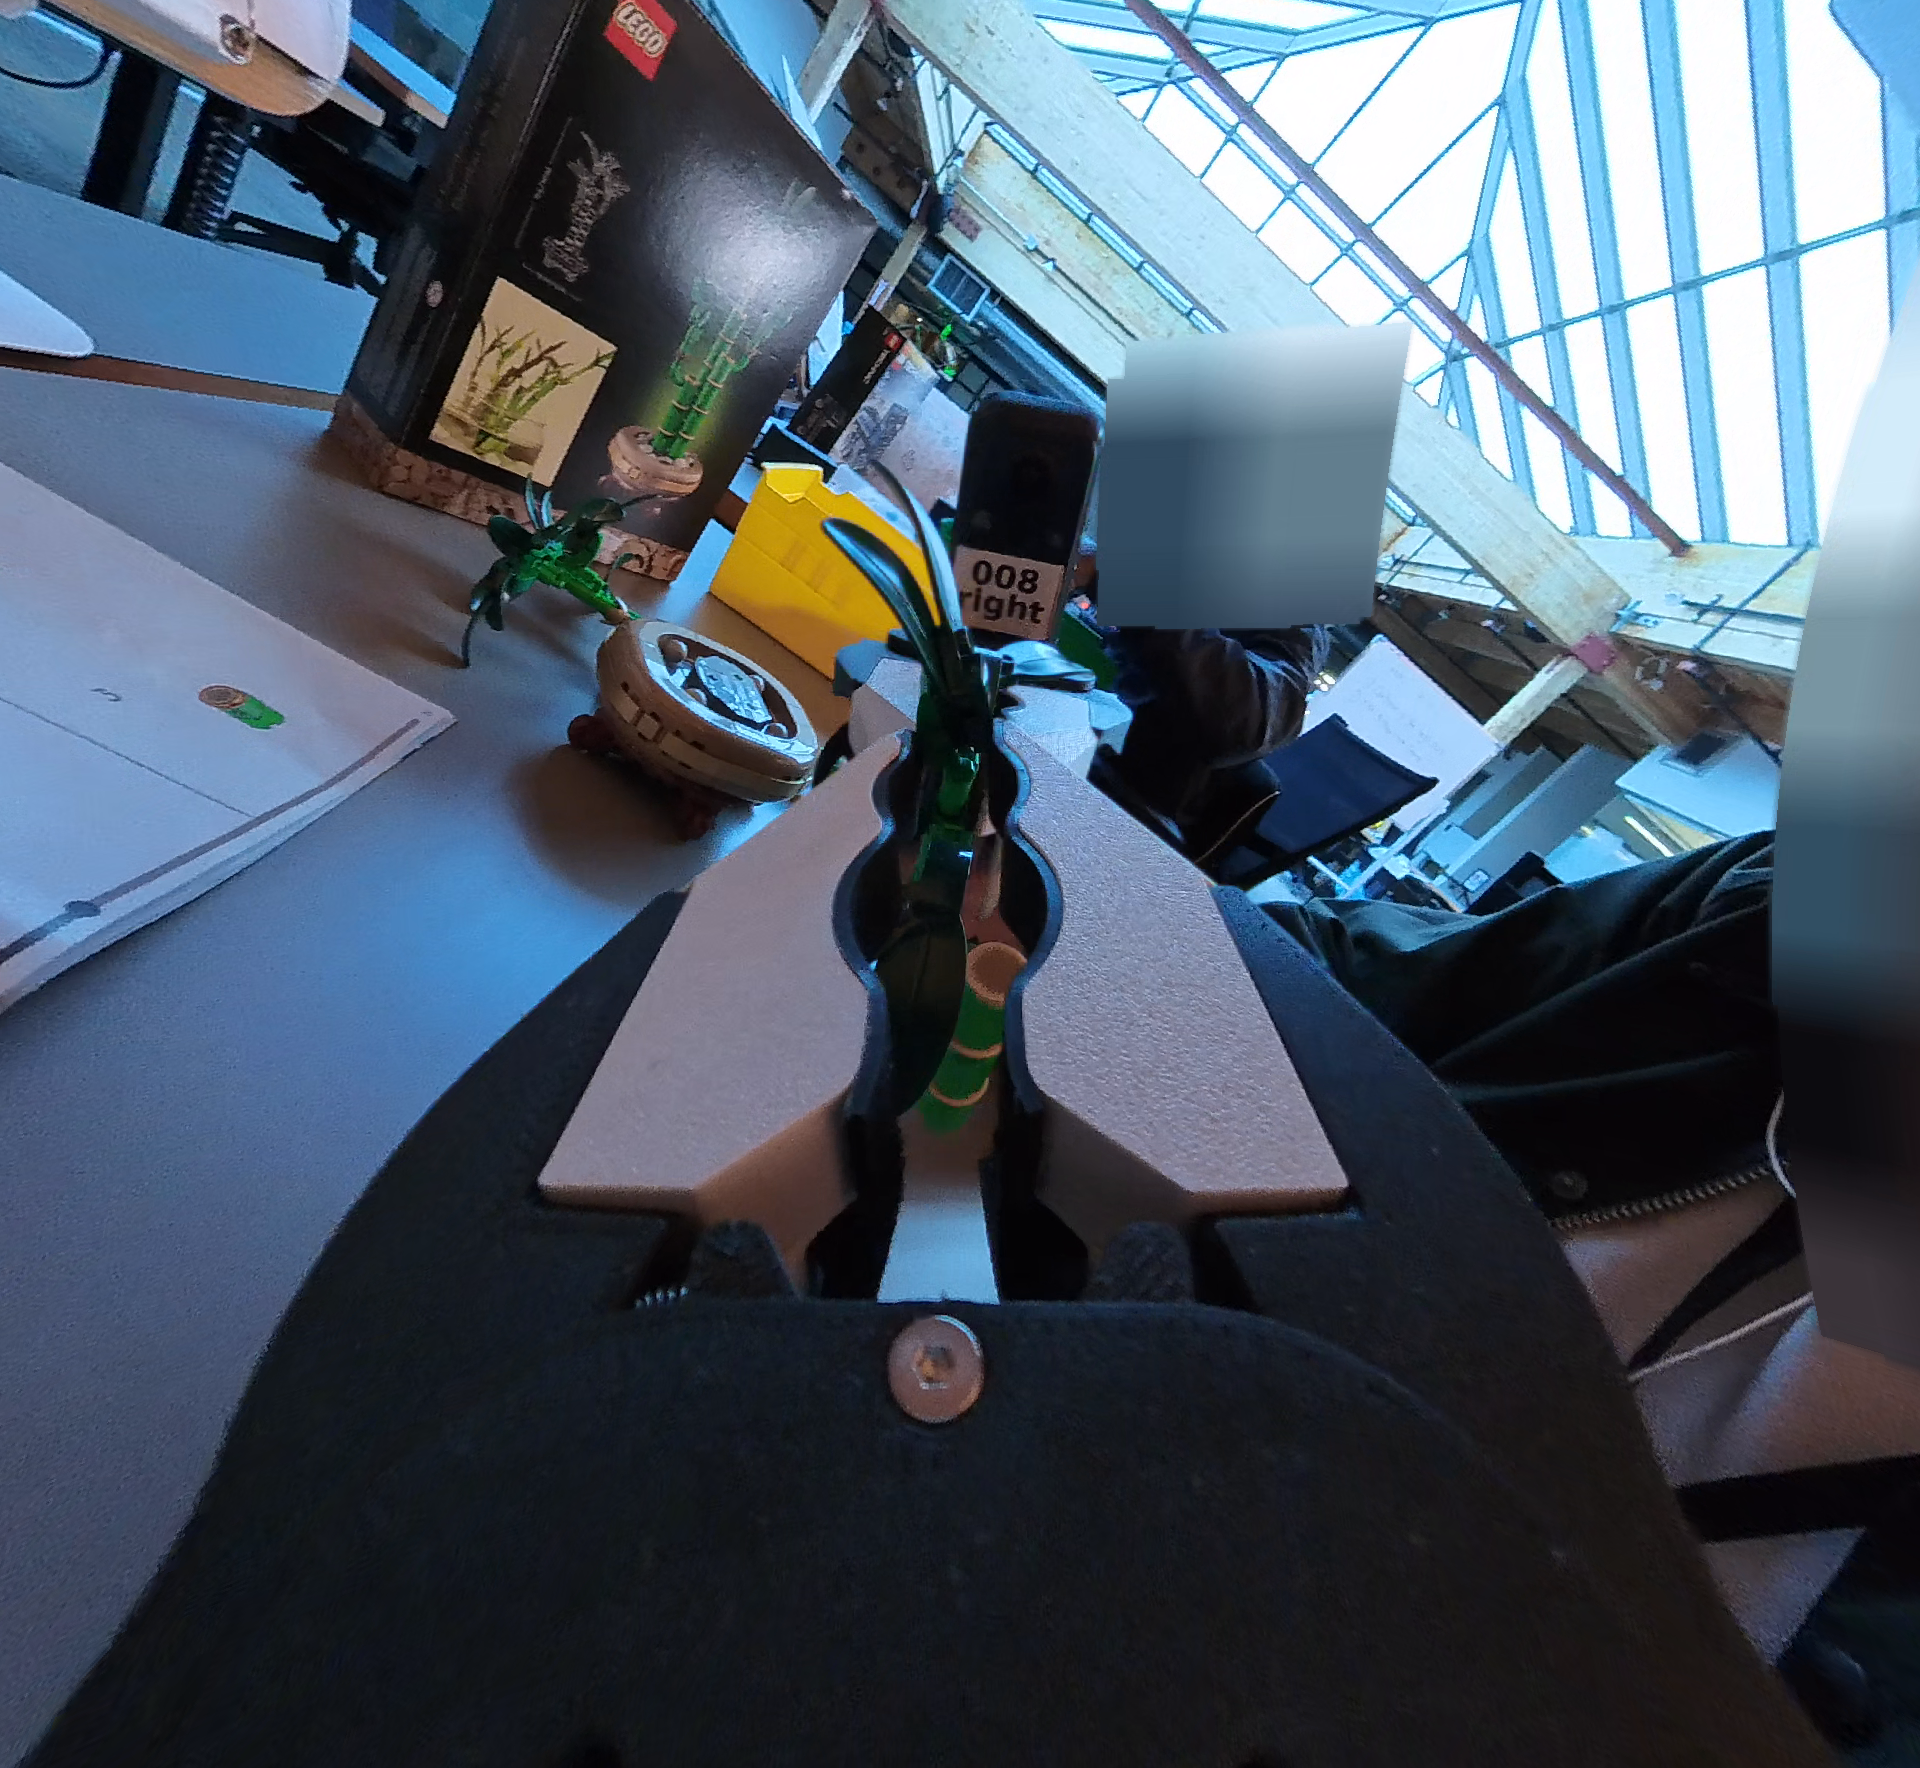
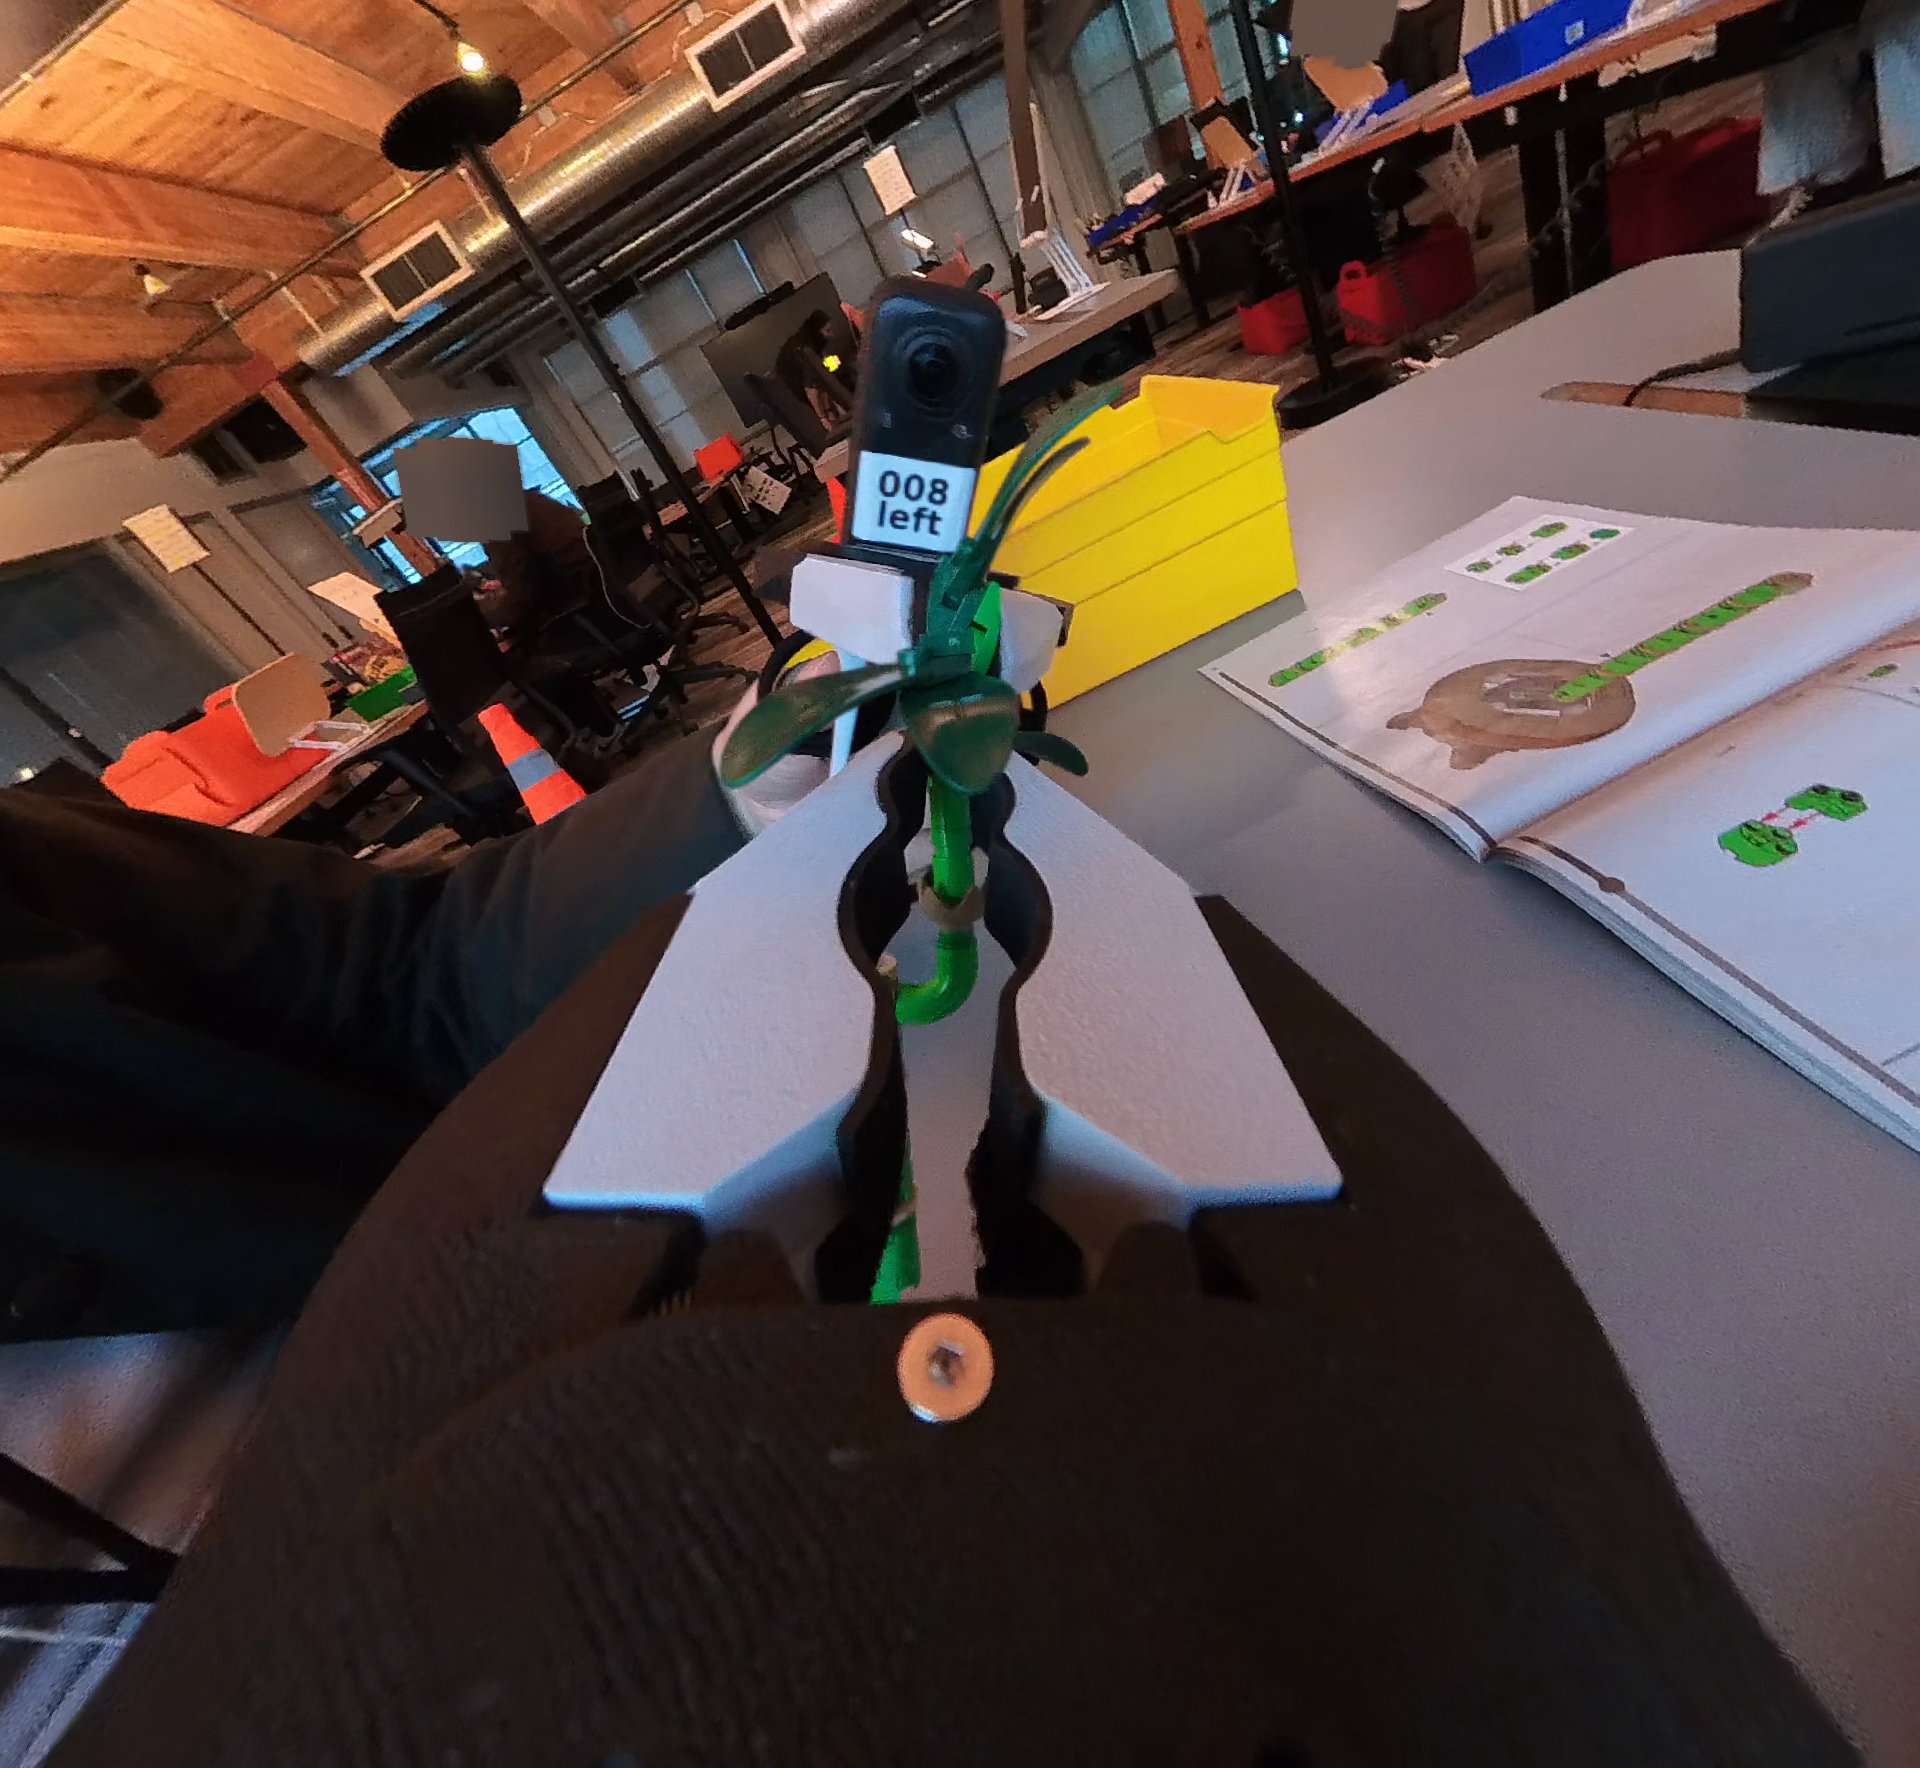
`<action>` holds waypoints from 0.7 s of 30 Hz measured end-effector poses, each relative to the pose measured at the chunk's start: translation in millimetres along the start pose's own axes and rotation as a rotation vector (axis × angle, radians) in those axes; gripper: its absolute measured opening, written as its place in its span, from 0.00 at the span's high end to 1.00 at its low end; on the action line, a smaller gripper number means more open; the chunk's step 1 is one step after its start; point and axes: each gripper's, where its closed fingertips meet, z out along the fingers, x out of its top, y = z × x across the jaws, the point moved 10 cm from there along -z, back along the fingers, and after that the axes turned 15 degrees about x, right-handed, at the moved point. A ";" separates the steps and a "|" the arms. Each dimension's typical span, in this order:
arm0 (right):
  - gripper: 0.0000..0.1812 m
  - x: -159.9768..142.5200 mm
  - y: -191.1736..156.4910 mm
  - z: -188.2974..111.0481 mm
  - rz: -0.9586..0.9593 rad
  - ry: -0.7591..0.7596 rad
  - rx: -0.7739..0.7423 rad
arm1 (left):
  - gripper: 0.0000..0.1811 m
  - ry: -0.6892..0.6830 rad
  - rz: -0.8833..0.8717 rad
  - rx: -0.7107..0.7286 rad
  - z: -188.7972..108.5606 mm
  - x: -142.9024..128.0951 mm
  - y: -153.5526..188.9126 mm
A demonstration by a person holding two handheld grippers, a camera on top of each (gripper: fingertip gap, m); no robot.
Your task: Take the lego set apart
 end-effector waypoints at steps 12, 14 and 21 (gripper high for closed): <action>0.97 2.4 -1.5 -0.7 -0.086 -0.079 -0.185 | 0.95 -0.003 0.070 0.134 0.6 0.2 -1.3; 0.97 2.6 -2.3 0.0 -0.107 -0.092 -0.202 | 0.94 0.003 0.066 0.140 1.0 -0.2 -1.4; 0.97 2.3 1.3 -3.6 0.138 0.110 0.085 | 0.95 0.035 -0.065 -0.040 -0.5 2.0 2.0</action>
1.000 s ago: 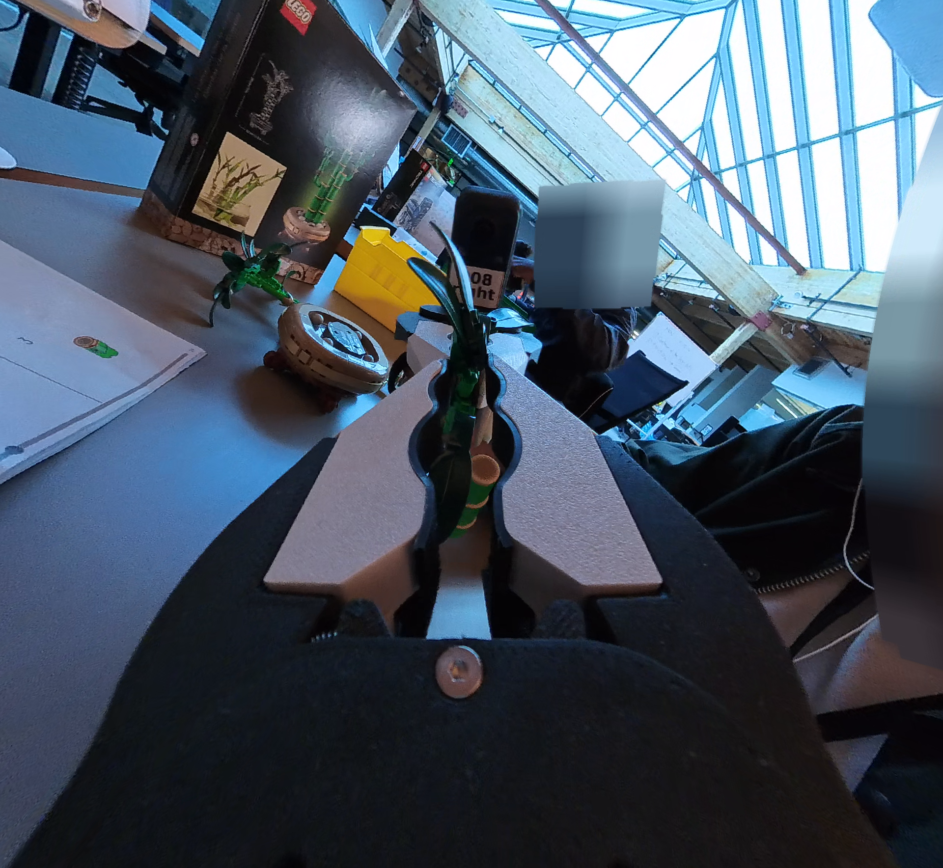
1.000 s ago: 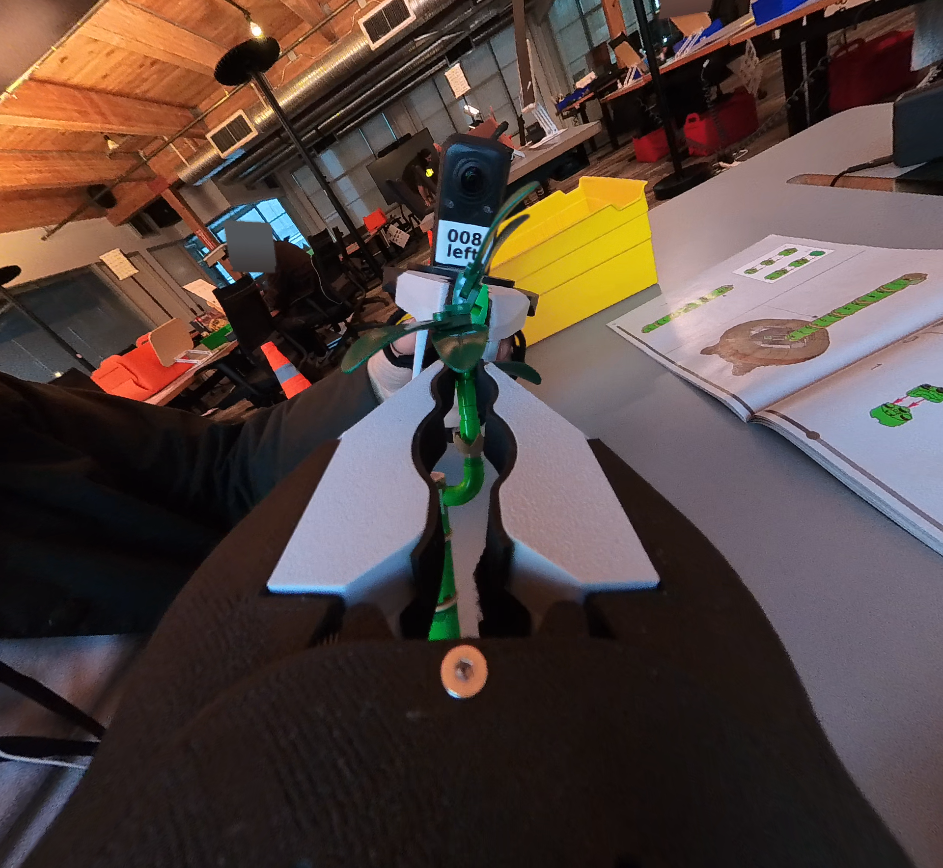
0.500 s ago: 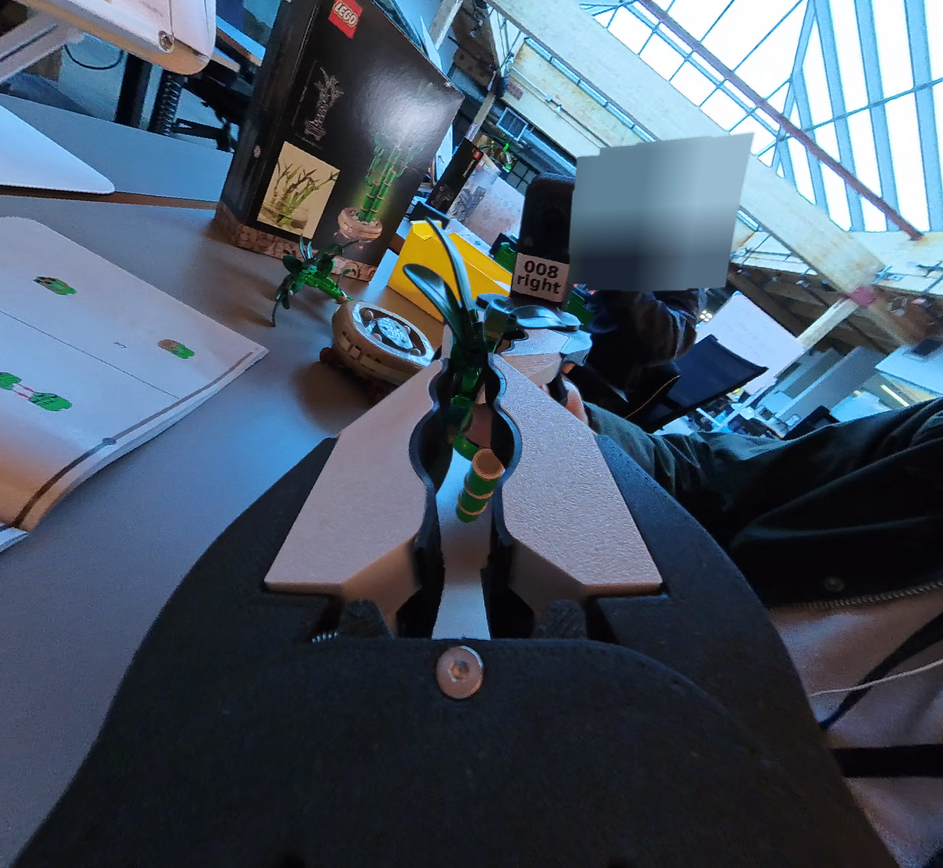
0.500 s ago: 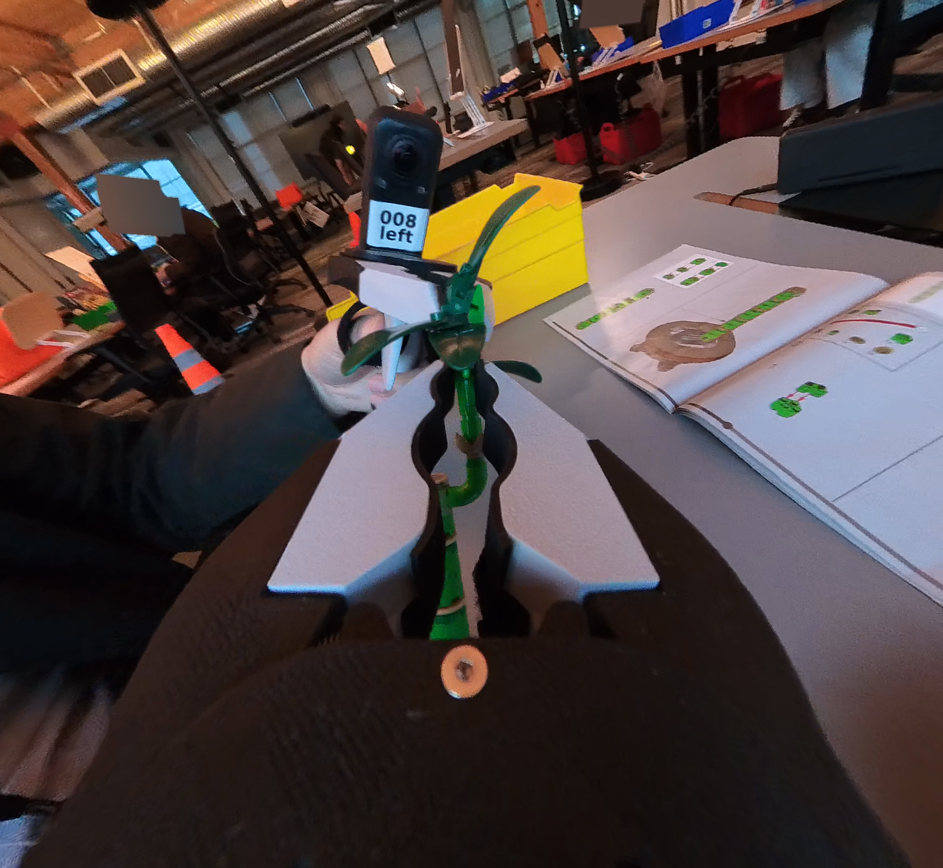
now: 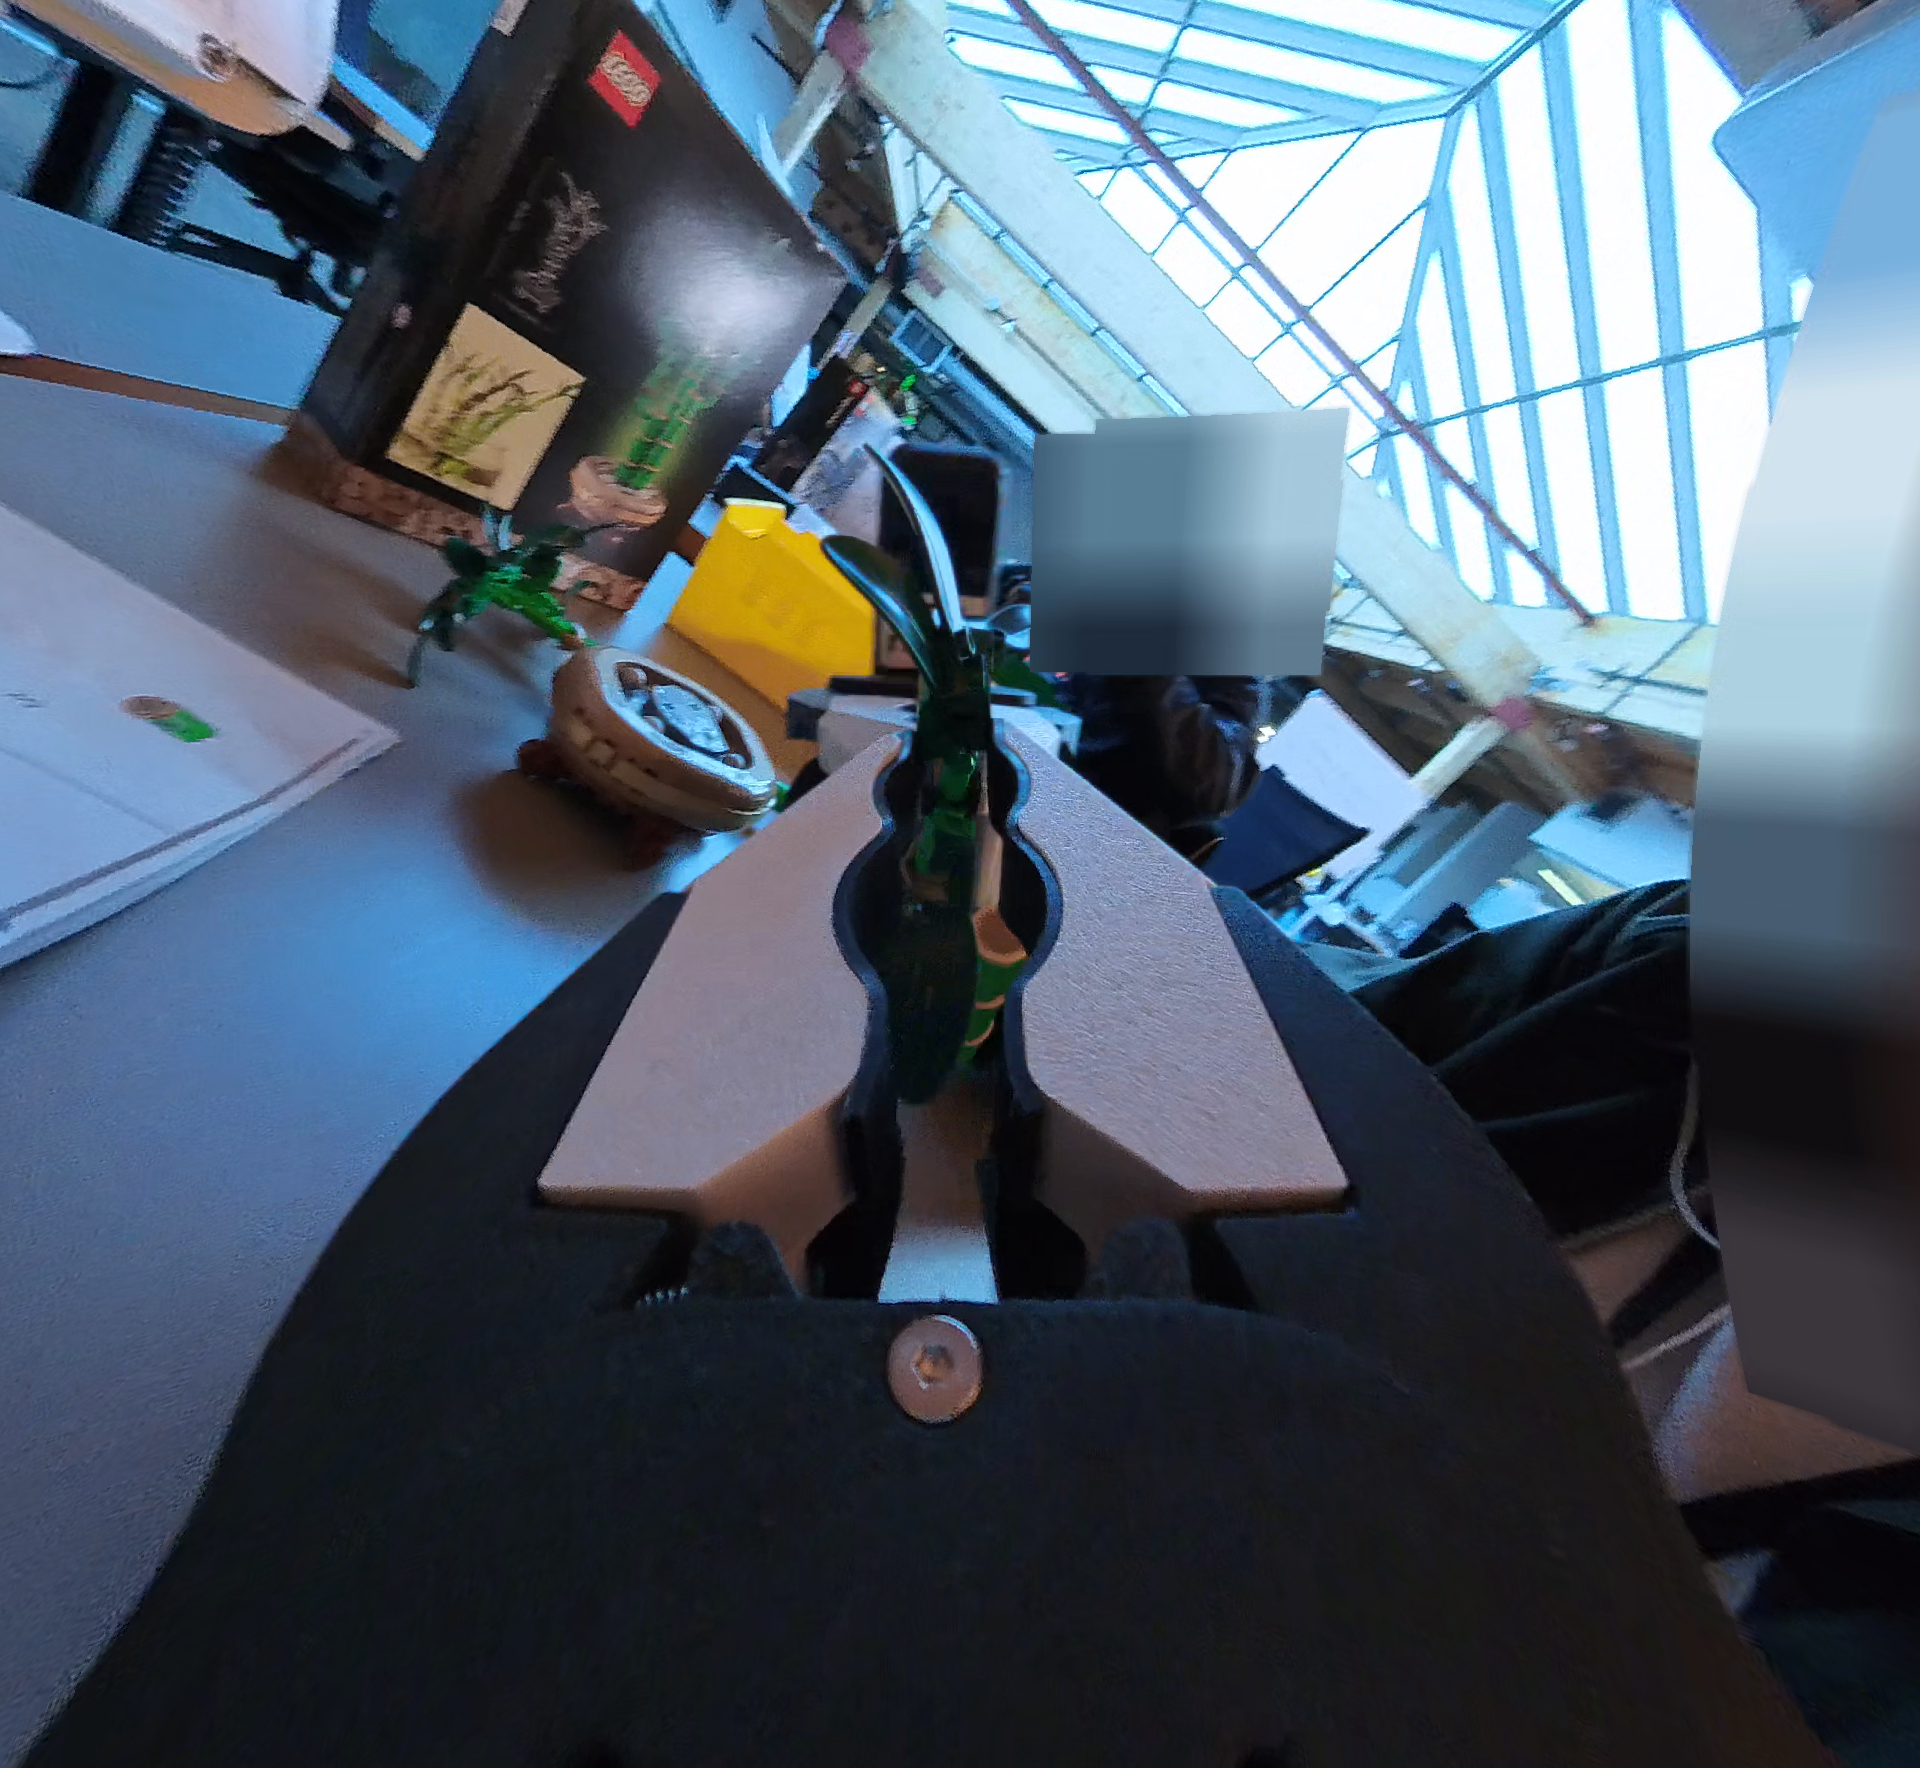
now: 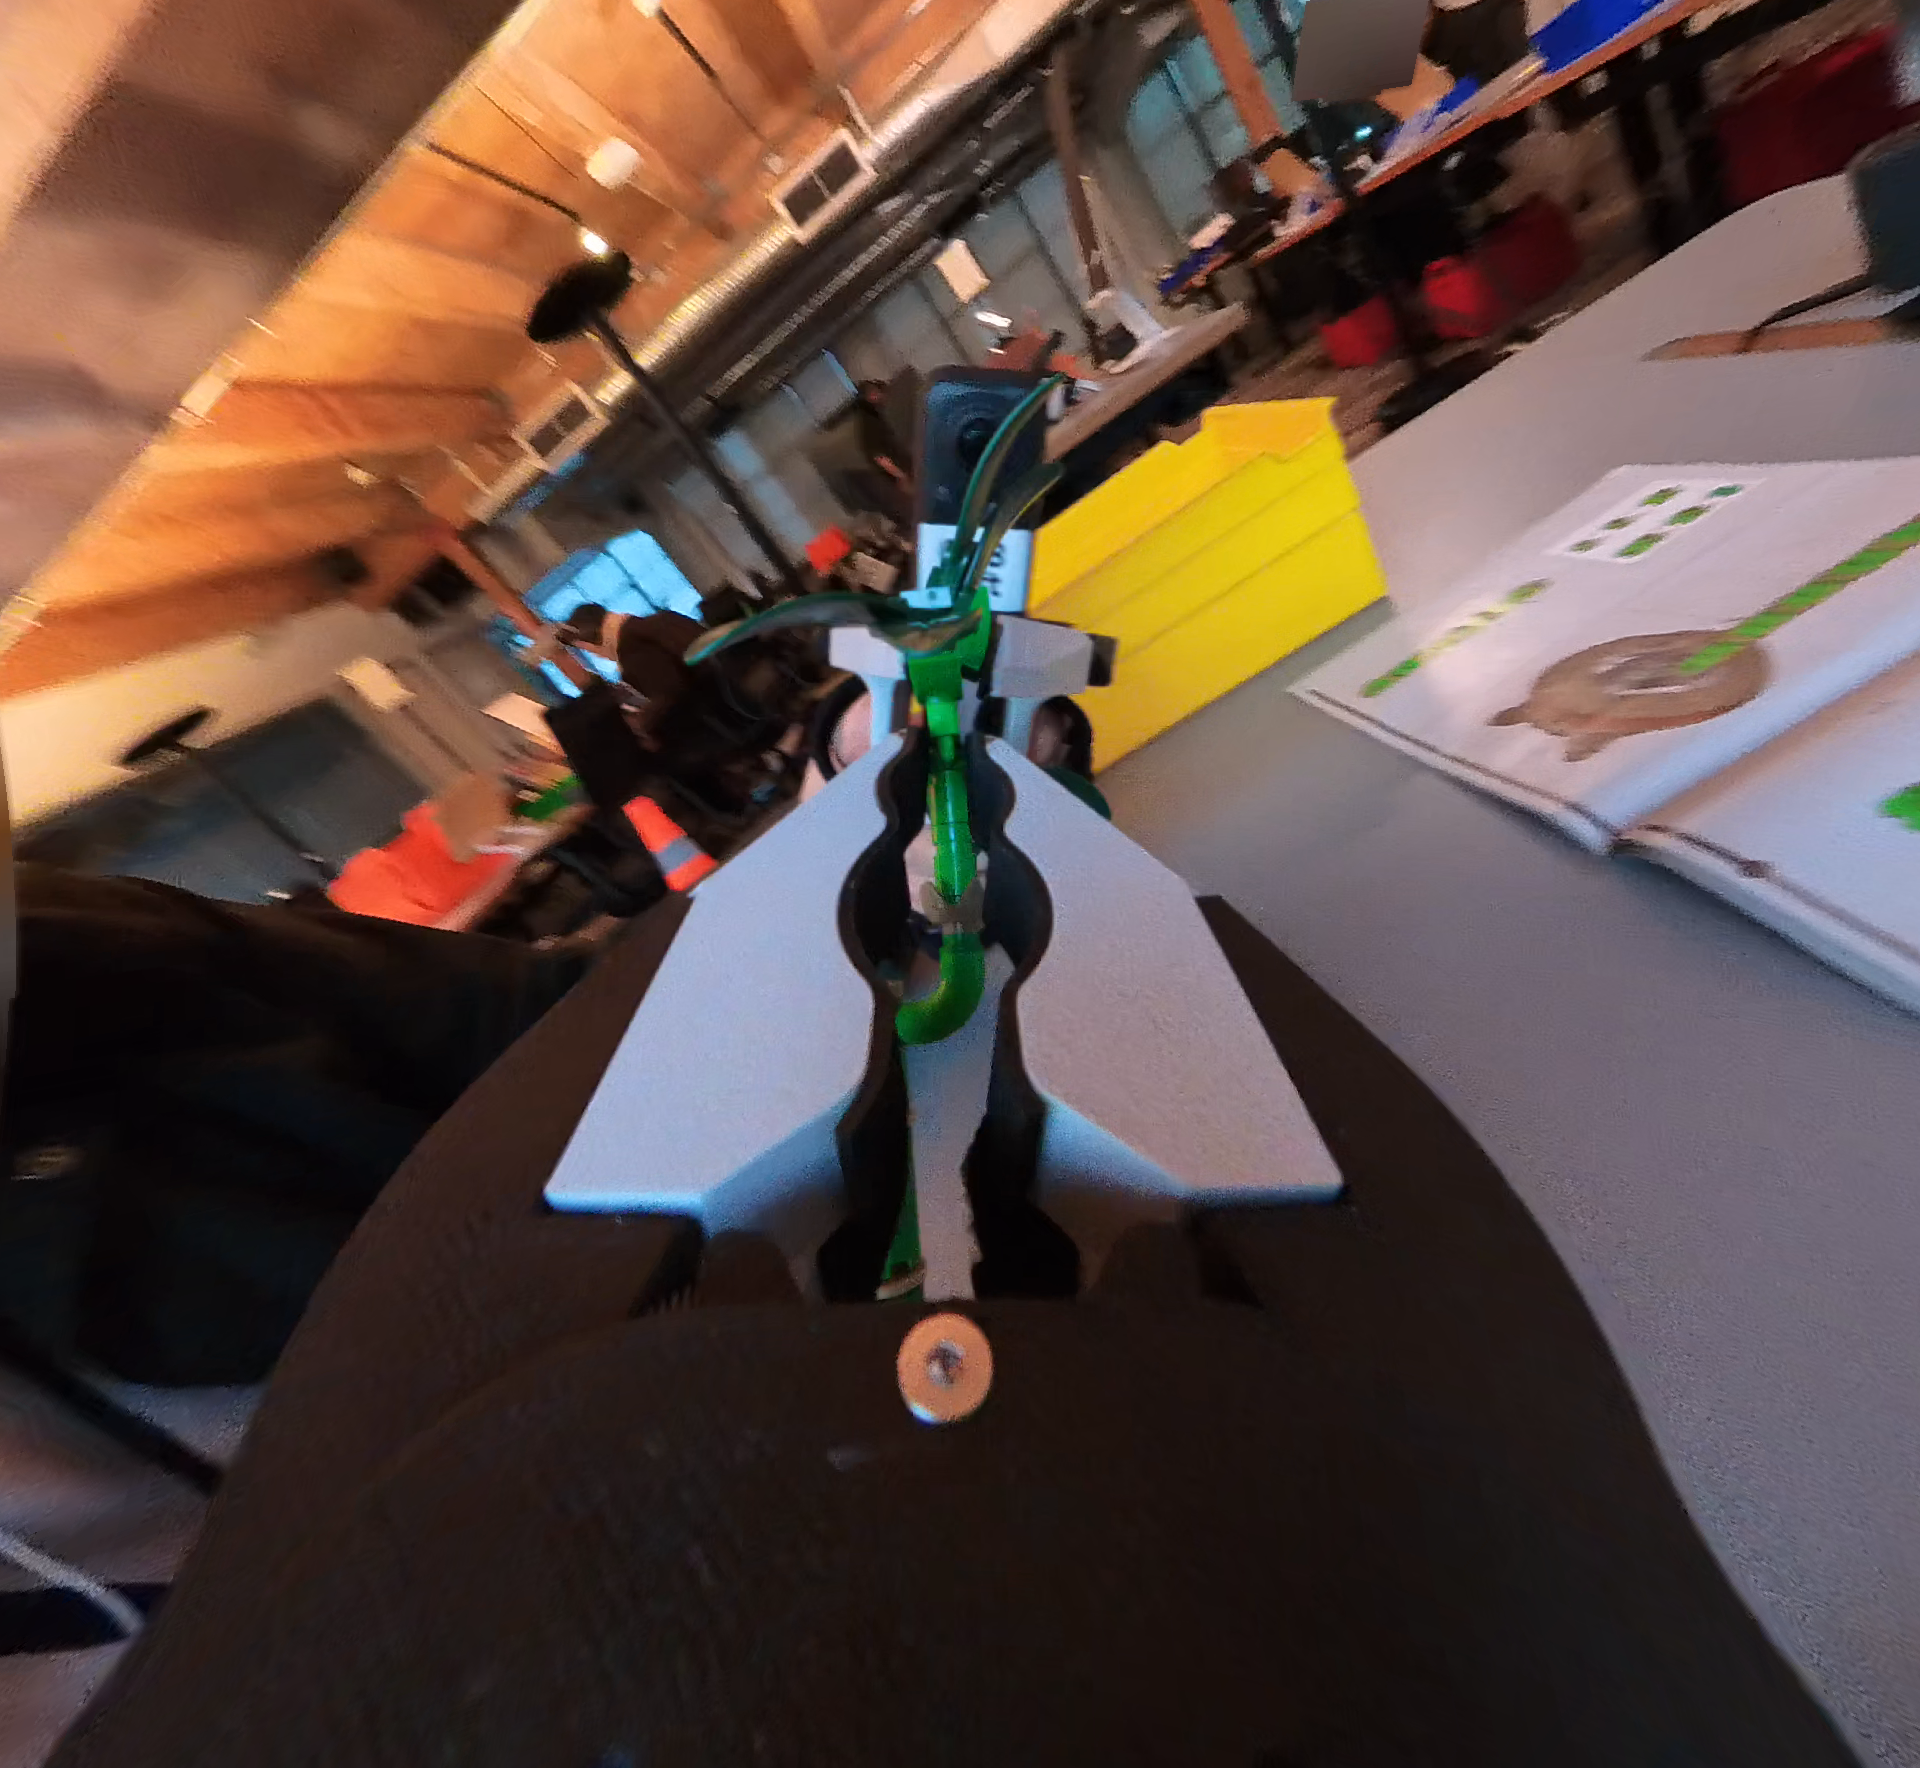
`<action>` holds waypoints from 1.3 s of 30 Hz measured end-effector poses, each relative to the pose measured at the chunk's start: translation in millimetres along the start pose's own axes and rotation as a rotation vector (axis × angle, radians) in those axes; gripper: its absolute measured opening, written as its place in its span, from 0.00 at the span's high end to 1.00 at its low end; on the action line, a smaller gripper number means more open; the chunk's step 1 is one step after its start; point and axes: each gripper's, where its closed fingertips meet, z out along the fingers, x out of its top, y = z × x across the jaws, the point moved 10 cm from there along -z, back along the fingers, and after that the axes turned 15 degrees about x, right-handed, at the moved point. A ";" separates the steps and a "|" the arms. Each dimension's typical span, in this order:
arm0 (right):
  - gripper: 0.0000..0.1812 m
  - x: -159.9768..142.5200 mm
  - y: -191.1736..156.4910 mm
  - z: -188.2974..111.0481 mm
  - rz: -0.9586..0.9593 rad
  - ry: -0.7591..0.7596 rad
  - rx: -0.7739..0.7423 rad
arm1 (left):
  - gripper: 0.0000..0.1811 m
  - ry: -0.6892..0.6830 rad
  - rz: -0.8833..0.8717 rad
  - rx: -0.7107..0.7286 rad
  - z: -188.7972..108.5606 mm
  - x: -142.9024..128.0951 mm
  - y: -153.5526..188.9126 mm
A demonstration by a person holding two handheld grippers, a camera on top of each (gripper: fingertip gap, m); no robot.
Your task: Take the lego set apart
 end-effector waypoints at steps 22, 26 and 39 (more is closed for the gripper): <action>0.97 5.0 -3.9 -11.2 -0.114 -0.182 -0.128 | 0.88 0.056 0.085 0.089 -19.9 15.0 -1.9; 0.97 10.7 -20.1 -10.7 -0.366 -0.335 -0.194 | 0.77 0.085 0.383 0.247 -26.0 17.6 9.3; 0.97 1.0 -38.3 2.5 -0.510 -0.479 -0.049 | 0.86 -0.127 0.510 -0.061 -6.4 -9.7 35.9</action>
